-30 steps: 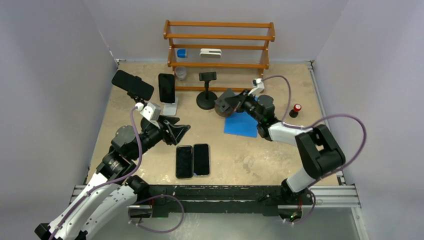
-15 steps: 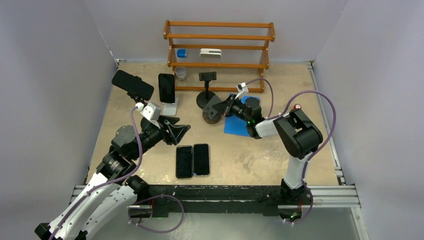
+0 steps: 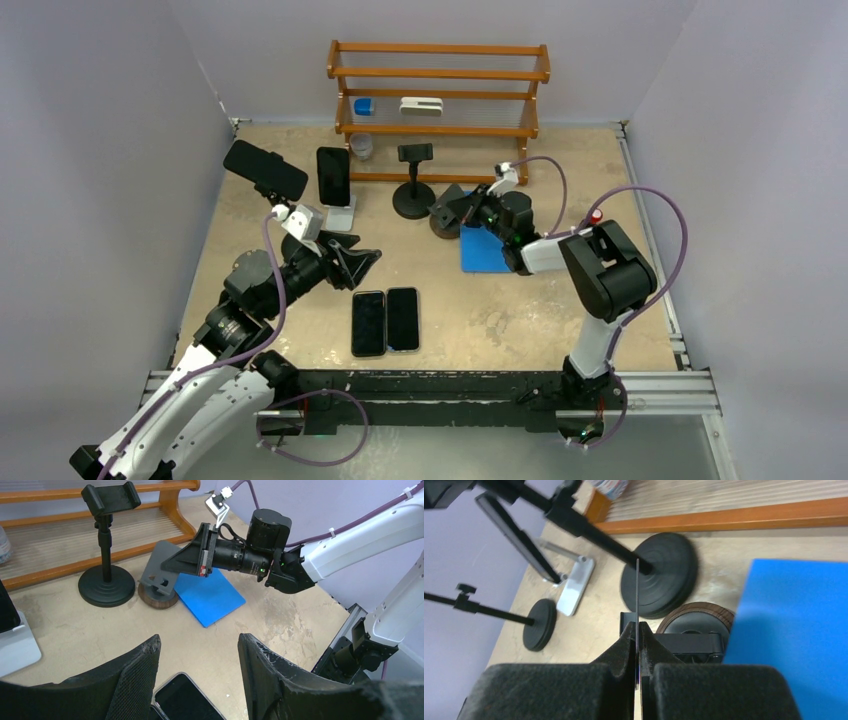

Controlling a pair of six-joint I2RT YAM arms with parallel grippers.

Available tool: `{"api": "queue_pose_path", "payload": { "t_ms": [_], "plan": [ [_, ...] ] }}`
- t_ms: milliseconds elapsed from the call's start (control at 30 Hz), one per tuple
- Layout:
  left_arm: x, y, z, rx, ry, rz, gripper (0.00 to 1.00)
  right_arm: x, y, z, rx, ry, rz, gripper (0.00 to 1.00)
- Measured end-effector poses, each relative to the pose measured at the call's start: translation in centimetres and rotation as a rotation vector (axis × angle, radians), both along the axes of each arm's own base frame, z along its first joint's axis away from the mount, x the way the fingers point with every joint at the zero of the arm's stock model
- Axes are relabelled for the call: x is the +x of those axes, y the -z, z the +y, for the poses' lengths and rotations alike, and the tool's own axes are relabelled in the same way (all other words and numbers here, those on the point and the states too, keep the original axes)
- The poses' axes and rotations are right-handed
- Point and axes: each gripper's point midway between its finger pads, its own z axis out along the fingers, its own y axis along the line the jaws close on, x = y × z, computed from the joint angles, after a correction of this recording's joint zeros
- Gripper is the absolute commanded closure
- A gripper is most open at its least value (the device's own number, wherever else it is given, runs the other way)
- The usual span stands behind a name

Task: Remove the phone from the phone stand
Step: Move the distractor to the center of the board.

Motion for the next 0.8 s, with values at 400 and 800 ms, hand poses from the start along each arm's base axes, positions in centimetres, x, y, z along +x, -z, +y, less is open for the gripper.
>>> {"api": "queue_pose_path", "payload": {
  "t_ms": [400, 800],
  "plan": [
    [0.0, 0.0, 0.0, 0.000, 0.000, 0.000, 0.44, 2.2, 0.5, -3.6, -0.013, 0.101, 0.010, 1.00],
    [0.1, 0.2, -0.1, 0.006, -0.001, 0.007, 0.44, 5.4, 0.5, -2.7, -0.022, 0.115, -0.004, 1.00]
  ]
}}
